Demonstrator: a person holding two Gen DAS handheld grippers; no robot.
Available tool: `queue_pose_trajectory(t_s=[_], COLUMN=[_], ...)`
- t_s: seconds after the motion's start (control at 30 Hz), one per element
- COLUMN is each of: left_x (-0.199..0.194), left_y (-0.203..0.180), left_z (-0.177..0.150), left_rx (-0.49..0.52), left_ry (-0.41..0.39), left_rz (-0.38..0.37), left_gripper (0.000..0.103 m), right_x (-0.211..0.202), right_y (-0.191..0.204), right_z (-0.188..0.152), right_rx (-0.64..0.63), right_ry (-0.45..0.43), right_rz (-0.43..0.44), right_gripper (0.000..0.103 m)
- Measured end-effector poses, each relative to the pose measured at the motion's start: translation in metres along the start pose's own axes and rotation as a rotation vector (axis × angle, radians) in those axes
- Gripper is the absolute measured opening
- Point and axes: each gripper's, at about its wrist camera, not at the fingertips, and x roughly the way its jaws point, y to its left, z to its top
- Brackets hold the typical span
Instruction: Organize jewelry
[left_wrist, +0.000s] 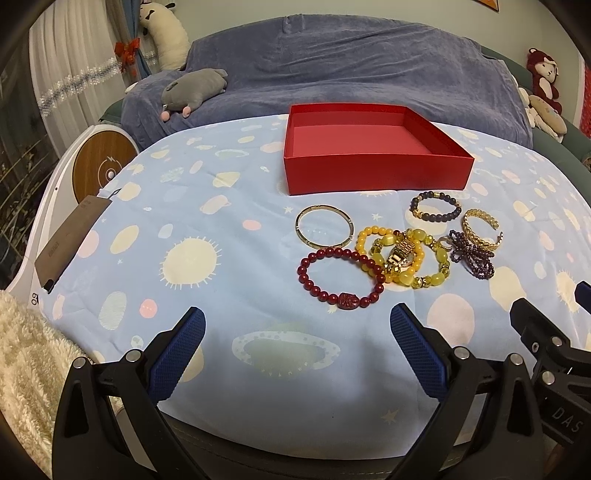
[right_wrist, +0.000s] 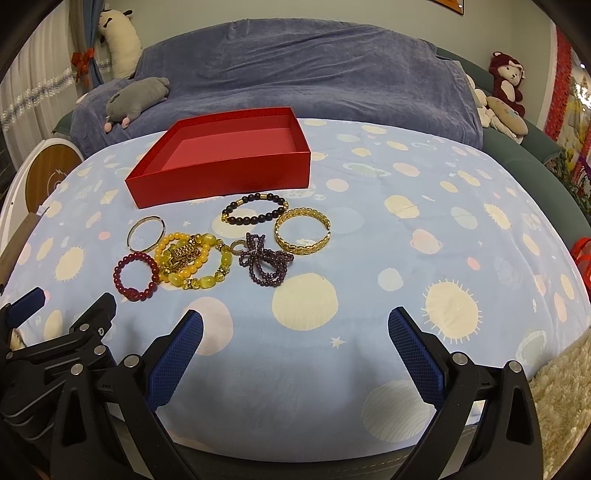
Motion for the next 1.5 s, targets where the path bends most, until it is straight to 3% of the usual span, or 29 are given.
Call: queue_pose_trajectory(t_s=[0.67, 1.5], left_x=[-0.003, 0.004], left_y=[0.001, 0.014], left_z=[0.009, 0.007], left_rx=[-0.011, -0.103], left_ry=[-0.019, -0.013], left_rz=[0.005, -0.032], left_gripper=[0.096, 0.096], right_x=[-0.004, 0.008], right_y=[0.0, 0.007], right_z=[0.013, 0.0], right_rx=[0.007, 0.004], right_ry=[-0.026, -0.009], right_rz=[0.0, -0.02], right_gripper=[0.096, 0.096])
